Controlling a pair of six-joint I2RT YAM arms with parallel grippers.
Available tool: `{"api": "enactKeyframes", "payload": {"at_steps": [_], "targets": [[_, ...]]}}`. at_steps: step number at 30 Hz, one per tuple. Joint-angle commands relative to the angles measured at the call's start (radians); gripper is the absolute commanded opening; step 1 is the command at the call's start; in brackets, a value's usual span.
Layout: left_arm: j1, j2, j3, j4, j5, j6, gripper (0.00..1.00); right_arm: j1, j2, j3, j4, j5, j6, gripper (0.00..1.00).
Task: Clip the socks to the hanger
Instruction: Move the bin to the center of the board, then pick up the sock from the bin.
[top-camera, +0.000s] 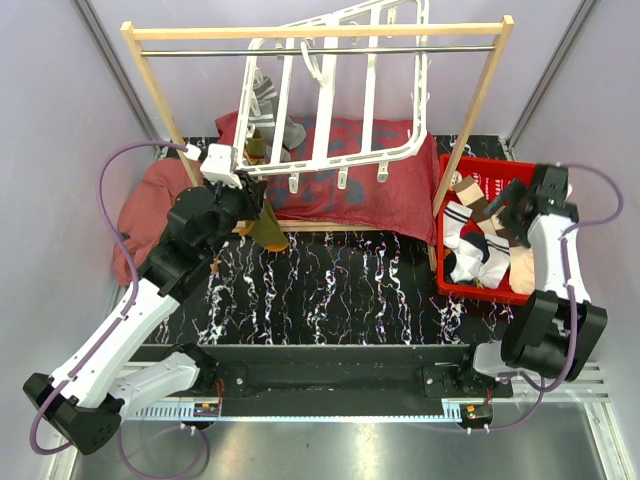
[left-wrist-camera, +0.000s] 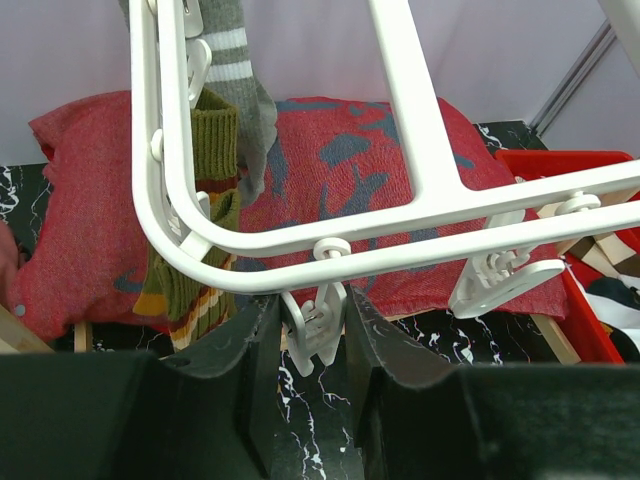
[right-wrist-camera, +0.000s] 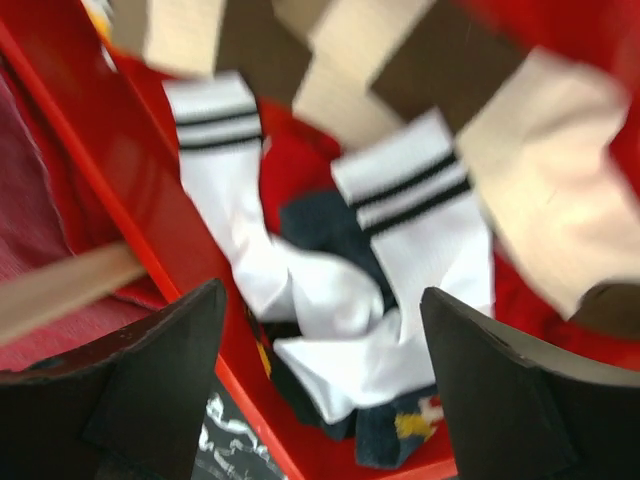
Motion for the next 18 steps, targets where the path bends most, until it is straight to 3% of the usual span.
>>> {"api": "enactKeyframes", "payload": {"at_steps": [1, 2, 3, 6, 18], "targets": [[0.005, -0.008, 0.015, -0.06, 0.022, 0.004, 0.0, 0.005, 0.115, 0.187, -0.083, 0.144, -0.164, 0.83], [0.005, -0.01, 0.015, -0.06, 0.022, 0.004, 0.0, 0.005, 0.182, 0.217, -0.099, 0.146, -0.18, 0.81], [0.005, -0.011, 0.015, -0.059, 0.022, 0.005, 0.0, 0.005, 0.218, 0.247, -0.134, 0.146, -0.198, 0.72], [0.005, -0.014, 0.012, -0.06, 0.012, 0.011, 0.0, 0.003, 0.334, 0.347, -0.183, 0.135, -0.257, 0.63], [0.012, -0.01, 0.013, -0.06, 0.023, 0.007, 0.0, 0.005, 0.519, 0.372, -0.183, 0.011, -0.356, 0.63]]}}
